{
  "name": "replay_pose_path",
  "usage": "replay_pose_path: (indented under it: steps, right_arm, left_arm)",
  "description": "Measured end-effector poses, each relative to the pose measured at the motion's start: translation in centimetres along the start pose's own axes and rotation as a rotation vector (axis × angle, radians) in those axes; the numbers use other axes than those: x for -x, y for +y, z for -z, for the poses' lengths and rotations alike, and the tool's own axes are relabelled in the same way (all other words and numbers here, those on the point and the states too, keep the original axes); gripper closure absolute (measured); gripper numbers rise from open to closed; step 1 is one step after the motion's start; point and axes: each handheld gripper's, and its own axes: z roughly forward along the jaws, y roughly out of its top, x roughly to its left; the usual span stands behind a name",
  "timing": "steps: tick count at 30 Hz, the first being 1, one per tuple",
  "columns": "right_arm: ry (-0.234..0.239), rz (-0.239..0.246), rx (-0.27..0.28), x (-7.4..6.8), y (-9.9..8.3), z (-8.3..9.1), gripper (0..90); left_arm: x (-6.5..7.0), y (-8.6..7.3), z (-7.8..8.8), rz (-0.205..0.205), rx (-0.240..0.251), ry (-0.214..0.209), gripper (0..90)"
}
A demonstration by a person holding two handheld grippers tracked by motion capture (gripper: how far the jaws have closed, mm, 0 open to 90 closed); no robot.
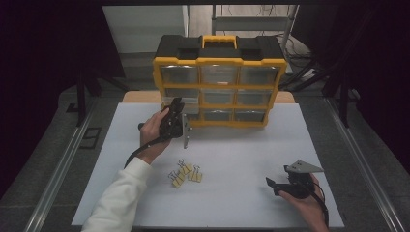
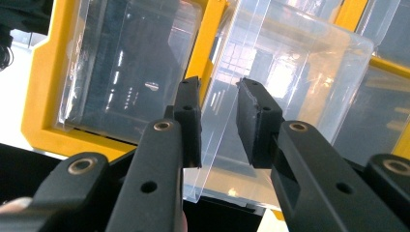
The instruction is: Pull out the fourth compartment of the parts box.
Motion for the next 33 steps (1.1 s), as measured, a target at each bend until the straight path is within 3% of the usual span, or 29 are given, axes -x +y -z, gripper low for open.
replay_pose_path:
  steps: [33]
  right_arm:
    - [0.000, 0.004, -0.003, 0.0, 0.0, -0.1, 15.0]
  left_arm:
    - [0.1, 0.1, 1.1, -0.010, 0.008, -0.005, 71.5]
